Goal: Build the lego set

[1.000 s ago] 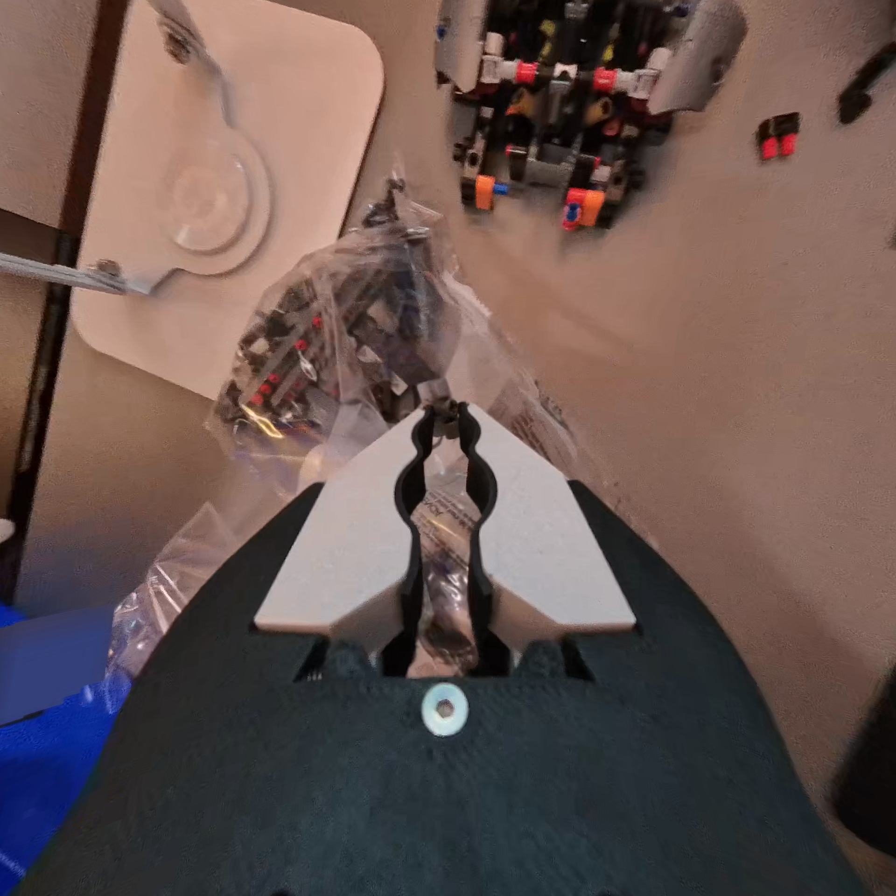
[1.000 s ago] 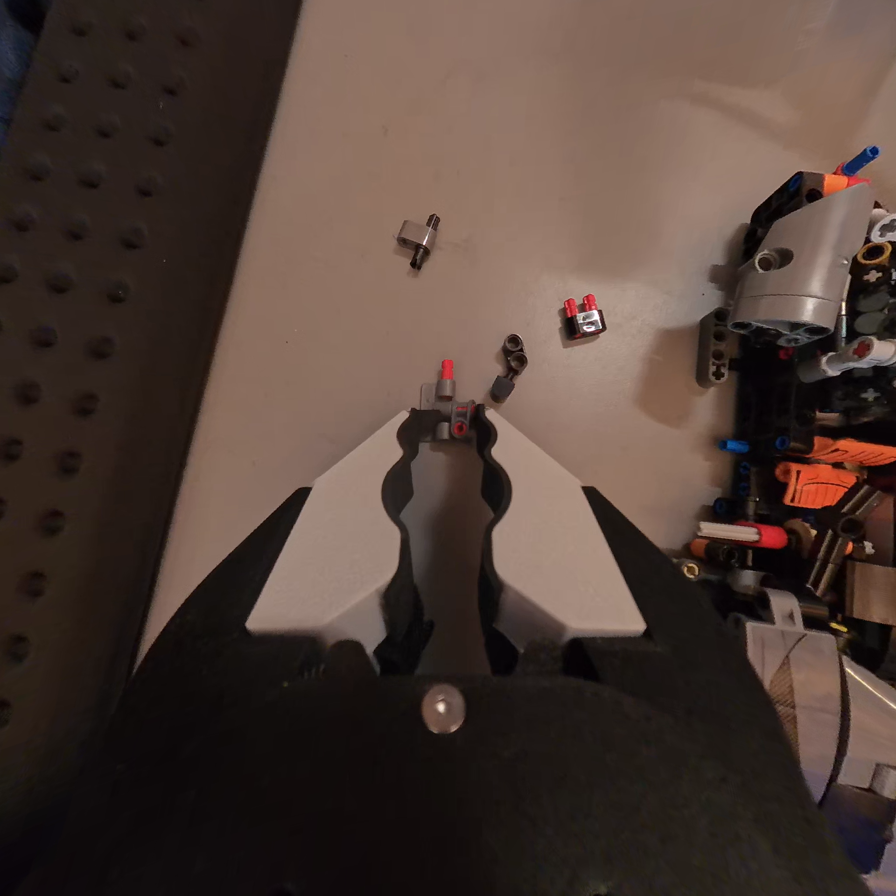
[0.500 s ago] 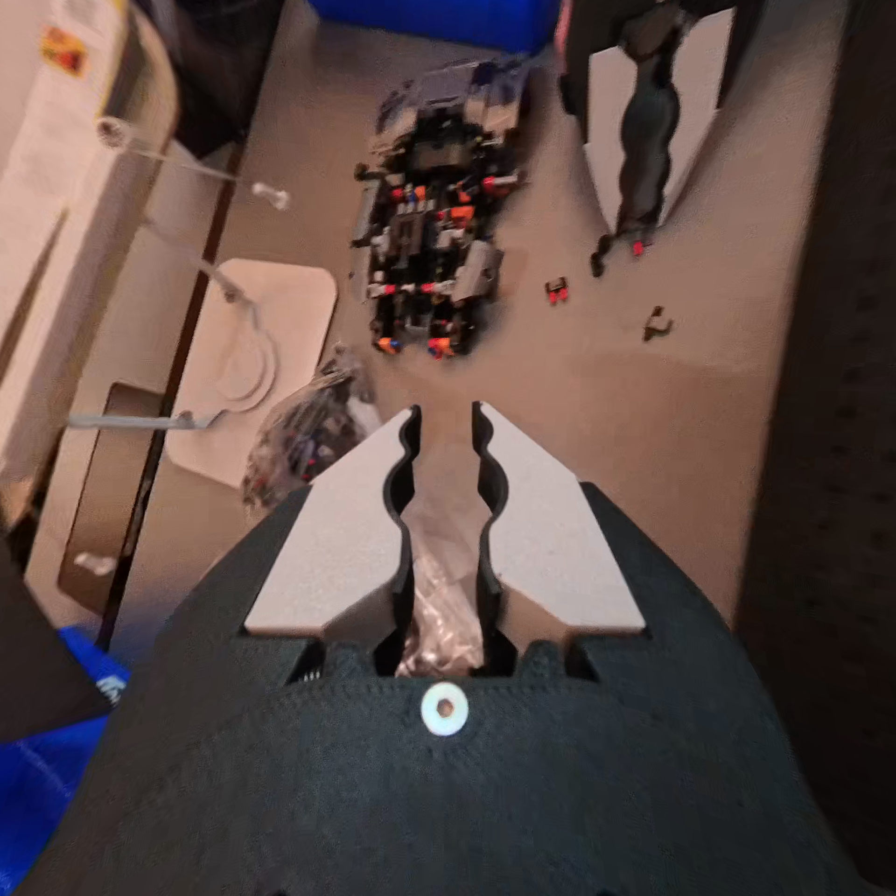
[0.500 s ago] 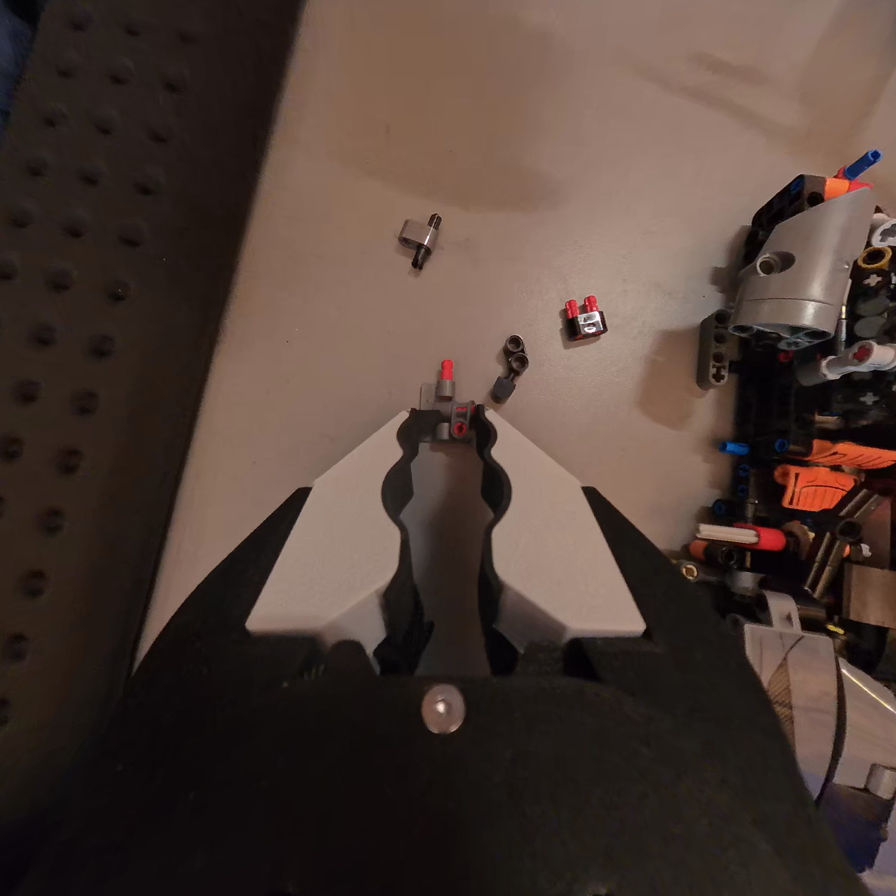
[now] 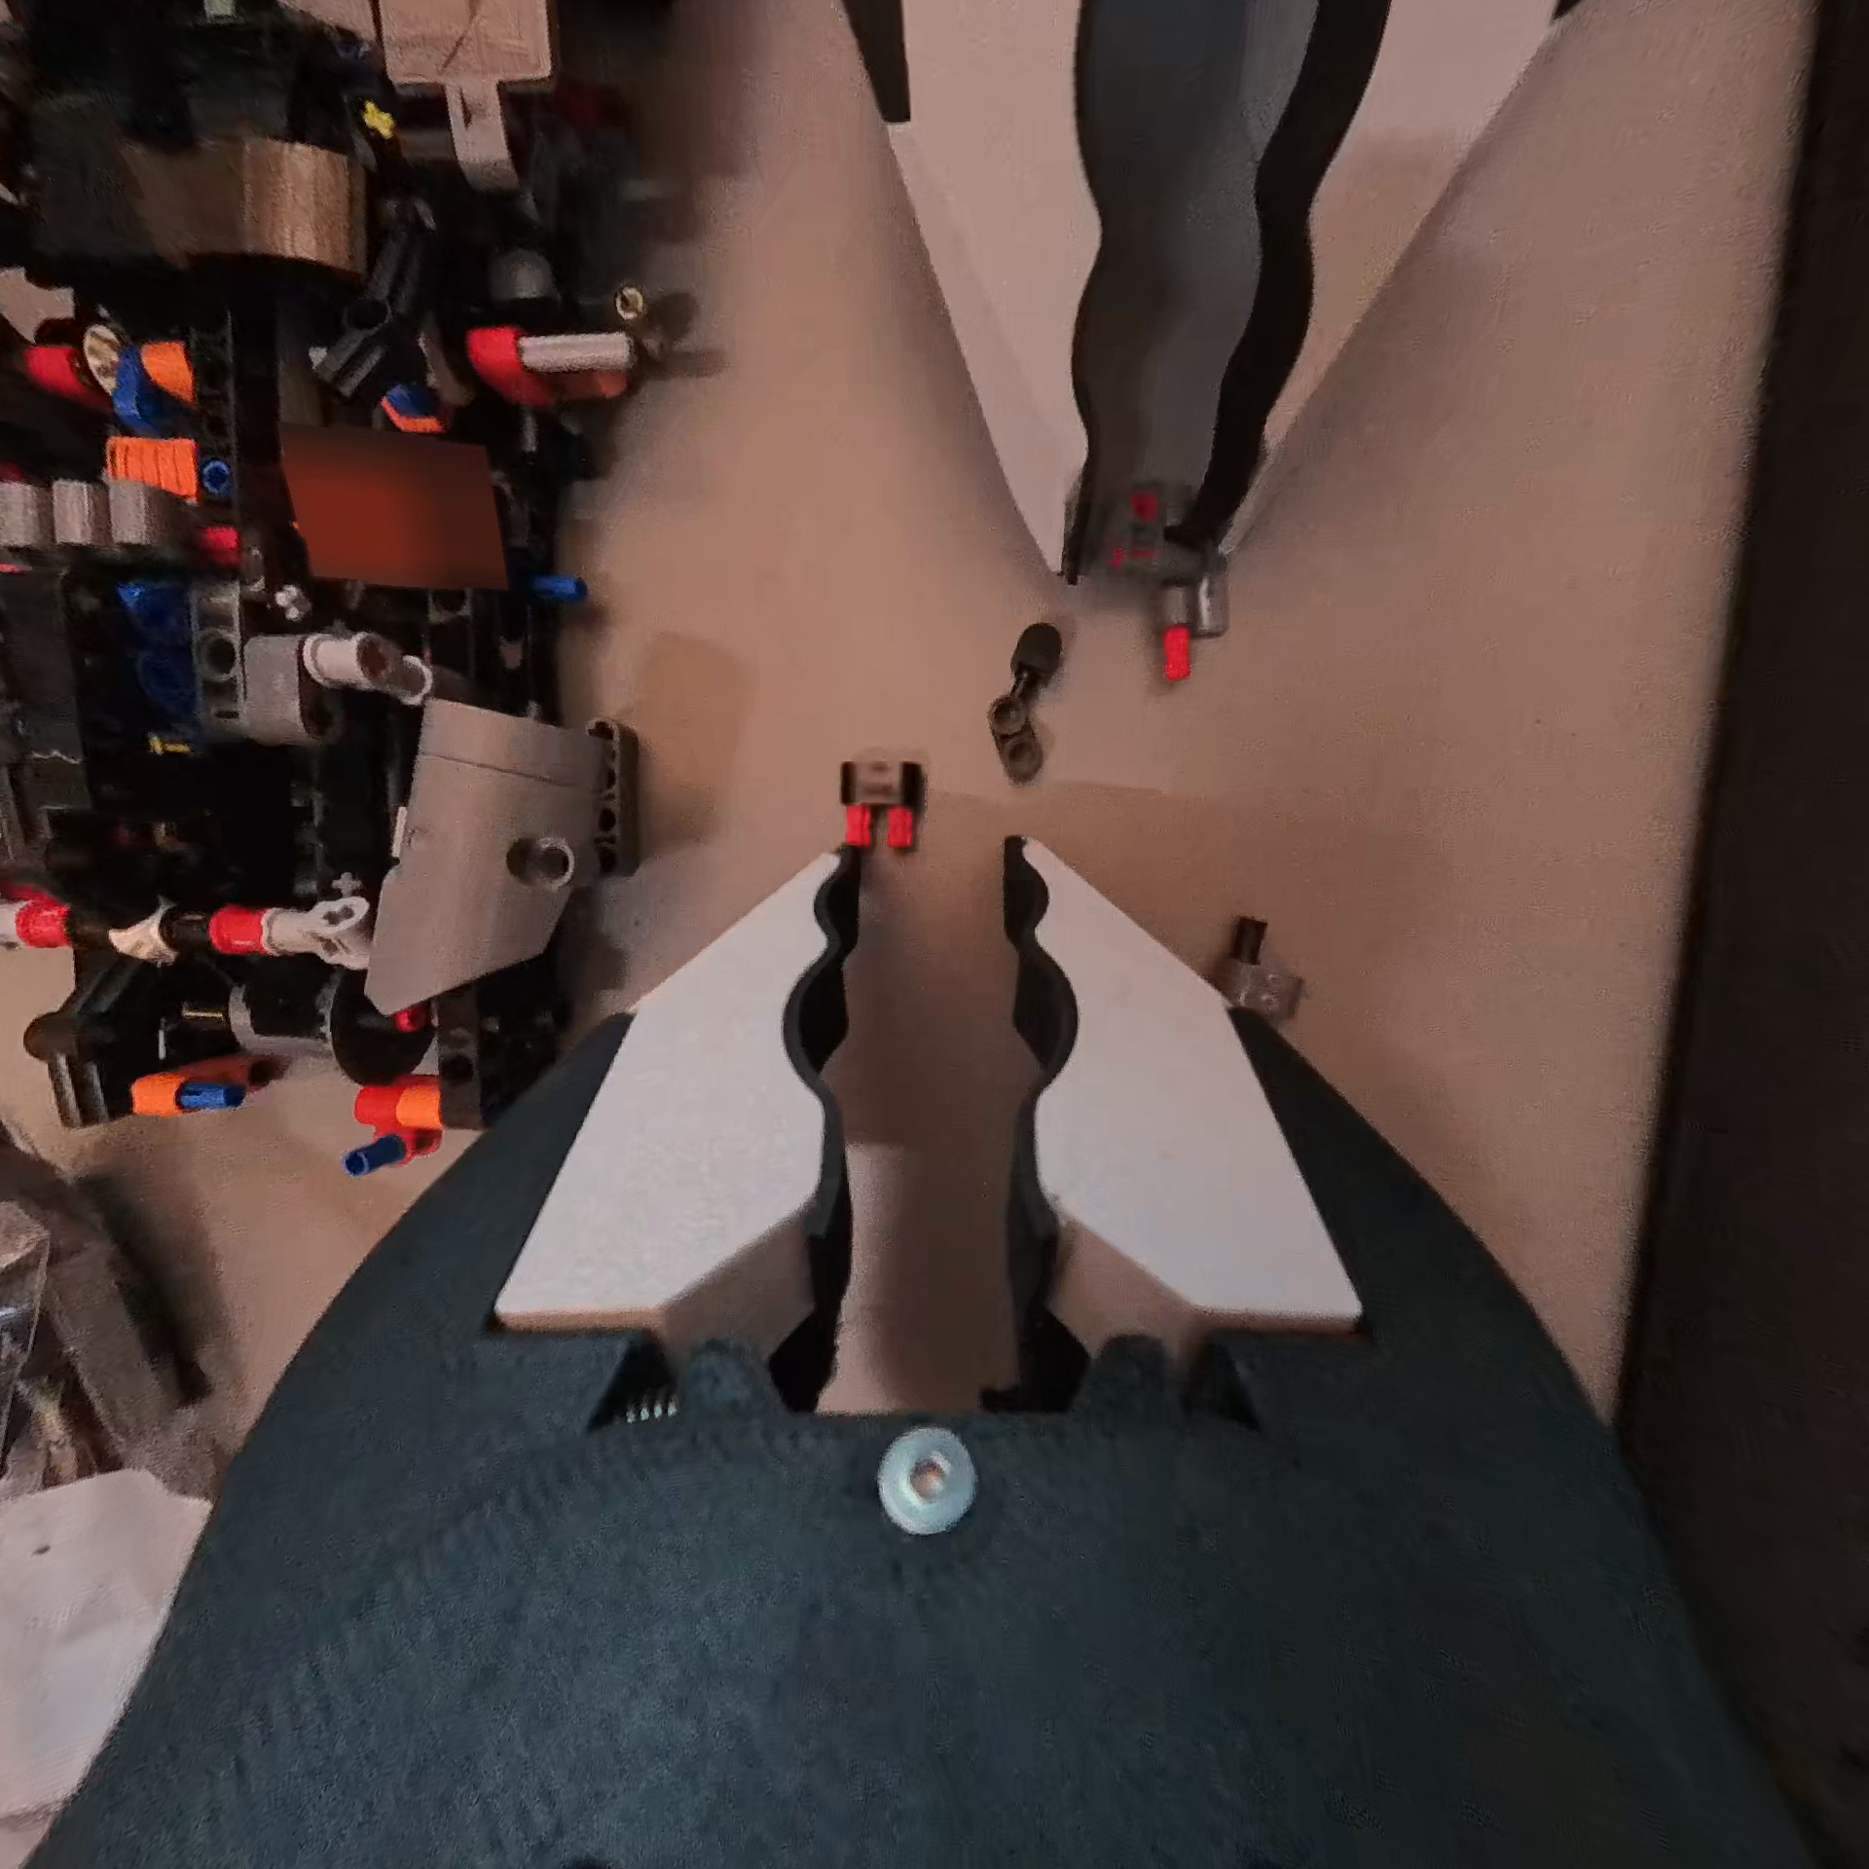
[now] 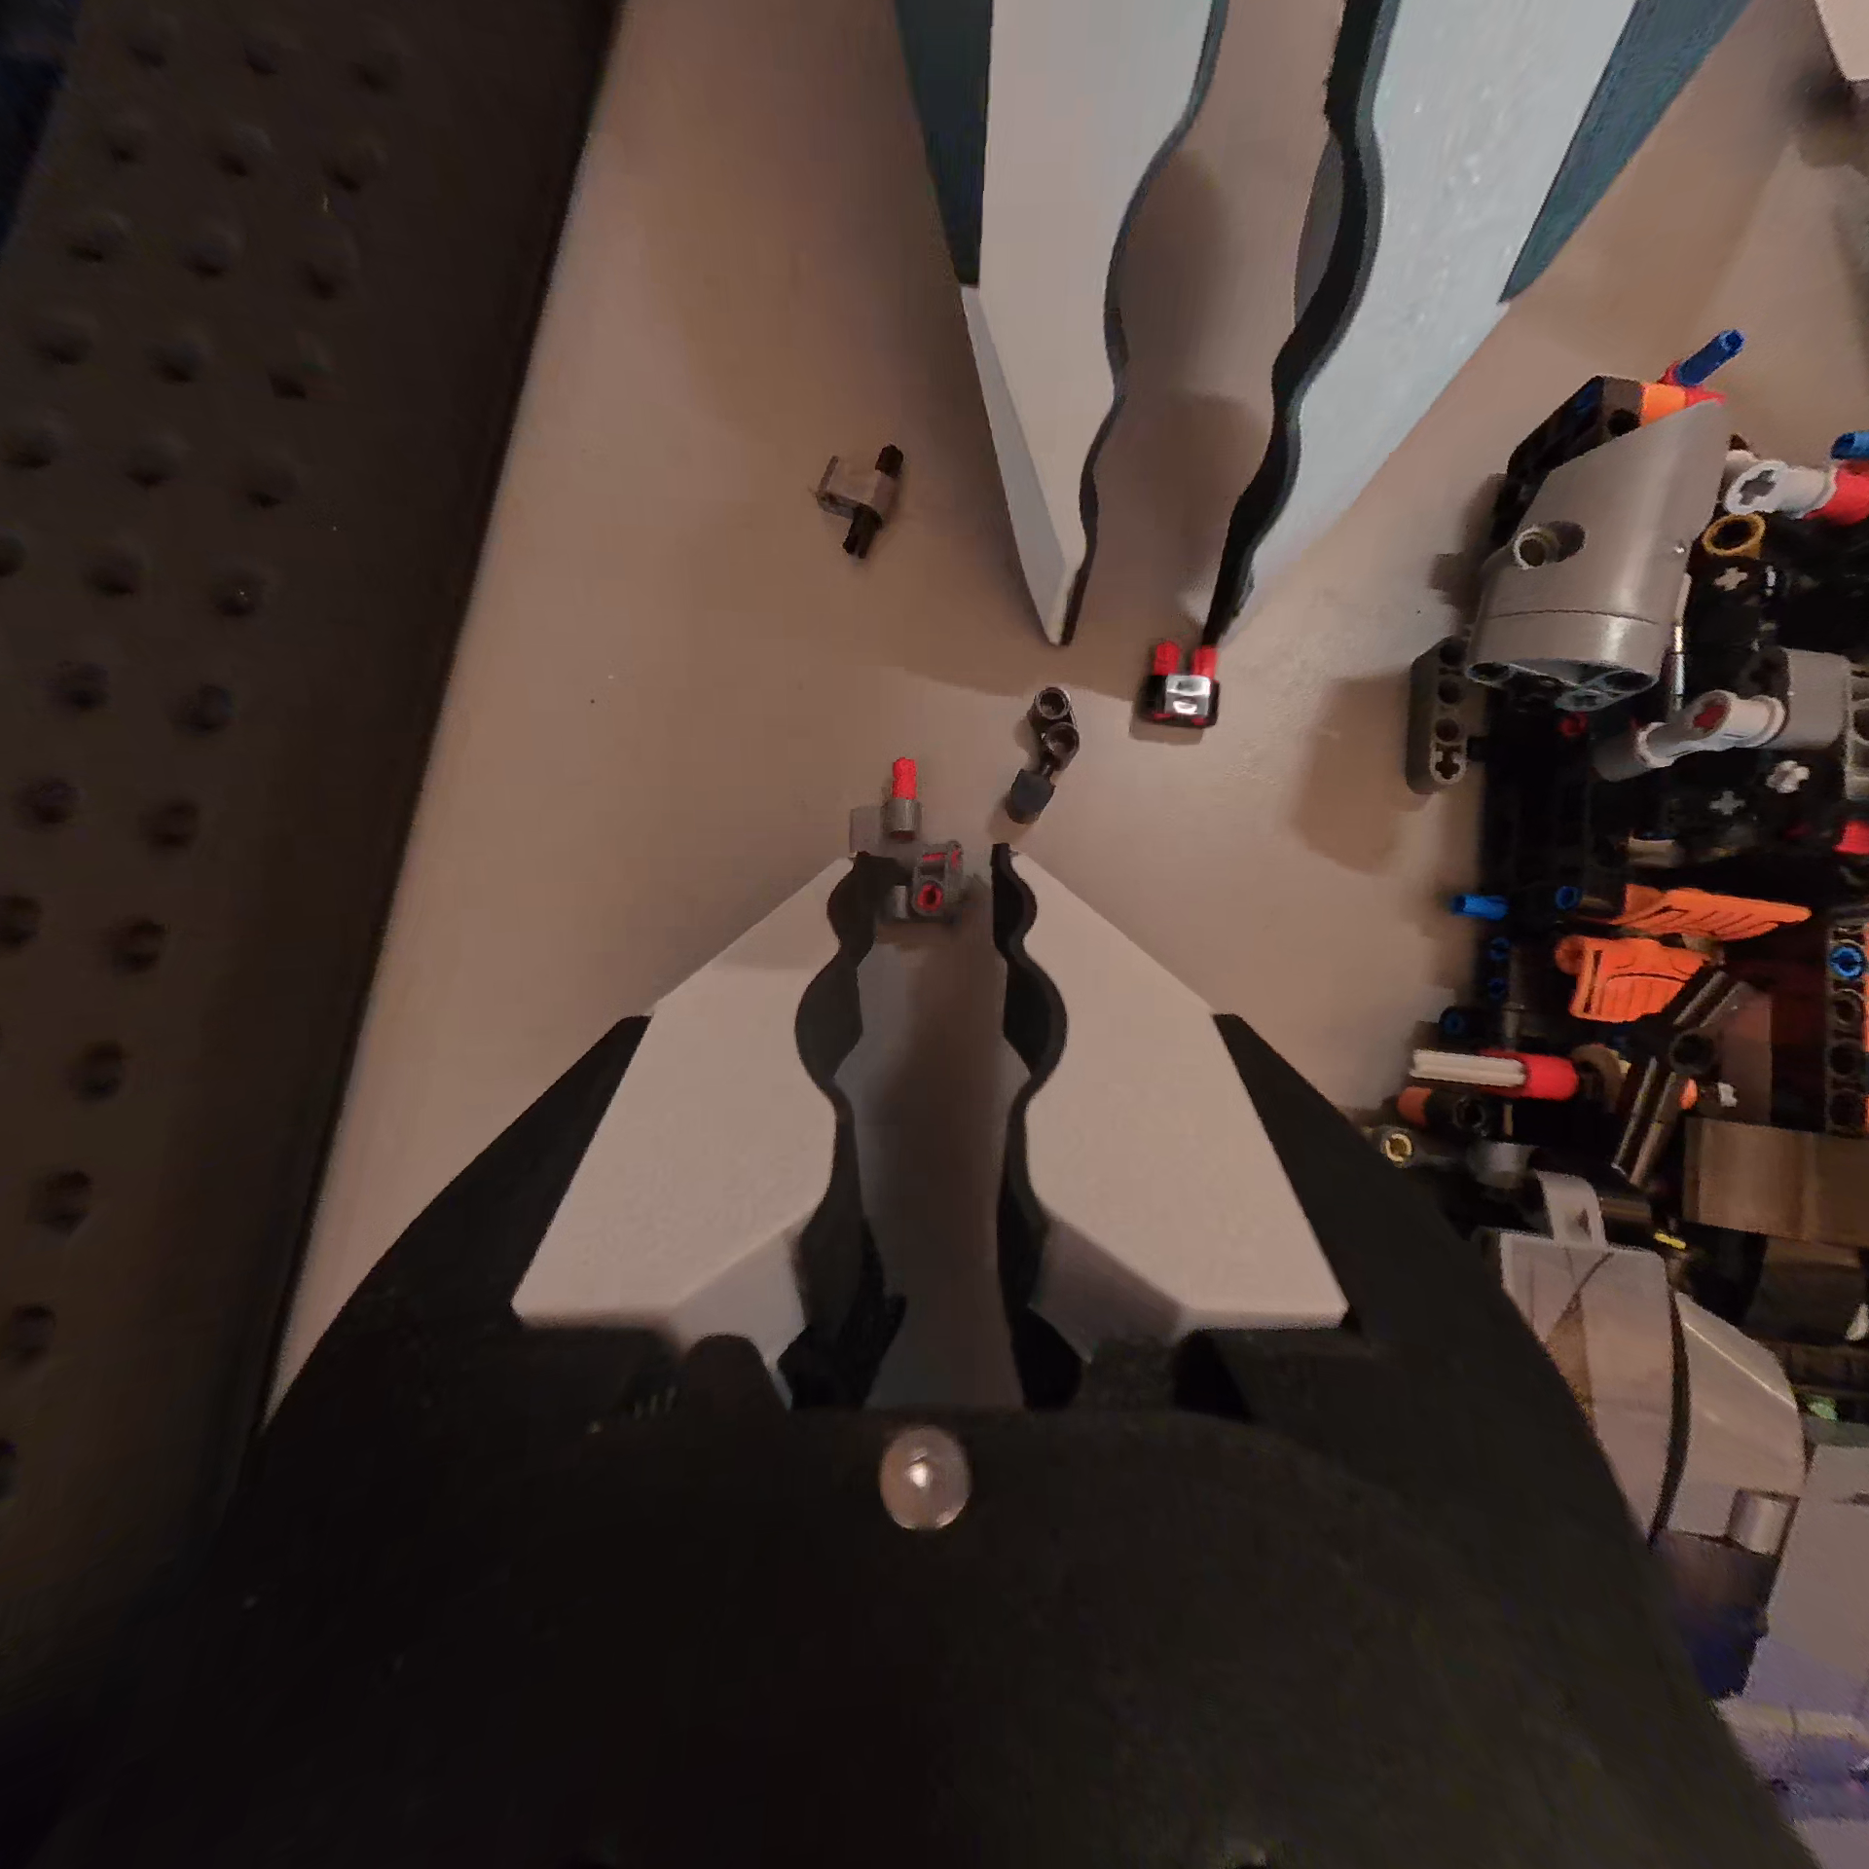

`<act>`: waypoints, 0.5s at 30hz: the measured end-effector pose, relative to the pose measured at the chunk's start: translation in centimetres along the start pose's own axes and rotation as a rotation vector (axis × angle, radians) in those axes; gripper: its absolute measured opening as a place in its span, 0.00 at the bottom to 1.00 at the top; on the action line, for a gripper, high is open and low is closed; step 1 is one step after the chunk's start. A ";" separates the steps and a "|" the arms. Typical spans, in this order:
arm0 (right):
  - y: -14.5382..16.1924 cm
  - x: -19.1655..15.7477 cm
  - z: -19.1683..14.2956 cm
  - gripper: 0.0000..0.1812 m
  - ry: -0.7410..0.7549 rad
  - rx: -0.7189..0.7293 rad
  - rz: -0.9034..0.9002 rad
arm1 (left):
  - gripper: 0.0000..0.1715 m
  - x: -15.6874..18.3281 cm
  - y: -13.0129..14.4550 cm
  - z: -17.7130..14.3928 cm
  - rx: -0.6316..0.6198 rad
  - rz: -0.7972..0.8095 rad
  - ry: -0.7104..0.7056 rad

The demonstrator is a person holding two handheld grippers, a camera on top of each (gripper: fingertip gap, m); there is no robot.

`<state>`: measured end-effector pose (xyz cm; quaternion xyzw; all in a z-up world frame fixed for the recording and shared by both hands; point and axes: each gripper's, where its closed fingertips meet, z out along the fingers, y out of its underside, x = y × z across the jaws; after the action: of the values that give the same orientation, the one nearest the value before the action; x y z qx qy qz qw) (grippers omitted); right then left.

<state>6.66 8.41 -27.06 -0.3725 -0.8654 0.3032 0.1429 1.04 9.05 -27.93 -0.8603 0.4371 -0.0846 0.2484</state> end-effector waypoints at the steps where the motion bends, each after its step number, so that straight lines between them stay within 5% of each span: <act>1: -0.2 0.0 0.0 0.12 0.002 0.005 -0.002 | 0.15 0.1 -0.2 0.0 0.009 0.012 0.005; 15: -0.4 1.2 0.0 0.13 0.038 0.020 0.067 | 0.03 1.9 -1.9 0.8 0.053 0.089 0.005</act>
<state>5.64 9.07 -26.82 -0.4056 -0.8465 0.3092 0.1529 3.88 8.78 -27.83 -0.8330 0.4730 -0.0871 0.2735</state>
